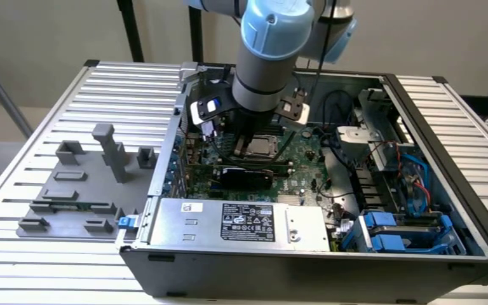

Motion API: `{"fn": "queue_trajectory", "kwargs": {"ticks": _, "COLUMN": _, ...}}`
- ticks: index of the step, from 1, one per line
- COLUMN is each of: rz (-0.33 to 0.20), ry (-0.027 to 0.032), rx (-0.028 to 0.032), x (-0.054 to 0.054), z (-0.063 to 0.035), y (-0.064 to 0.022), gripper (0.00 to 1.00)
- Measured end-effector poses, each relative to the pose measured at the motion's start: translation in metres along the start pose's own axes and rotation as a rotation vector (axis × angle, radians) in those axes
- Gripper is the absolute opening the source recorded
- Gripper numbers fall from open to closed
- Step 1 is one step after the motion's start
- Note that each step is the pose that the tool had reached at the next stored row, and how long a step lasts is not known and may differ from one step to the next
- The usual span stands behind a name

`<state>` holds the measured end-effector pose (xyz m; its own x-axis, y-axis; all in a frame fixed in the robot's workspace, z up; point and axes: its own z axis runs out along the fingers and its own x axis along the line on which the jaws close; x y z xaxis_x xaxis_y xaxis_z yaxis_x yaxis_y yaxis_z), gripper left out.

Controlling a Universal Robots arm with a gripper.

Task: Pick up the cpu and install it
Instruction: 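Install the second cpu locking lever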

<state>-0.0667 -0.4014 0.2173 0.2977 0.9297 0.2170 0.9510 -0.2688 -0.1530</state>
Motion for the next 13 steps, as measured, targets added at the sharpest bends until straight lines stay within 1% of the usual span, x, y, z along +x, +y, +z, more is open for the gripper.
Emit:
{"fn": "queue_trajectory", "kwargs": {"ticks": 2, "rz": 0.005, "ry": -0.0009, "rx": -0.0017, "x": 0.001, "z": 0.0023, "y": -0.0003, "gripper": 0.11}}
{"fn": "queue_trajectory", "kwargs": {"ticks": 10, "rz": 0.023, "ry": -0.0083, "rx": -0.0086, "x": 0.004, "z": 0.0105, "y": -0.0014, "gripper": 0.11}}
{"fn": "queue_trajectory", "kwargs": {"ticks": 13, "rz": 0.030, "ry": -0.0124, "rx": -0.0119, "x": 0.005, "z": 0.0136, "y": -0.0020, "gripper": 0.11}}
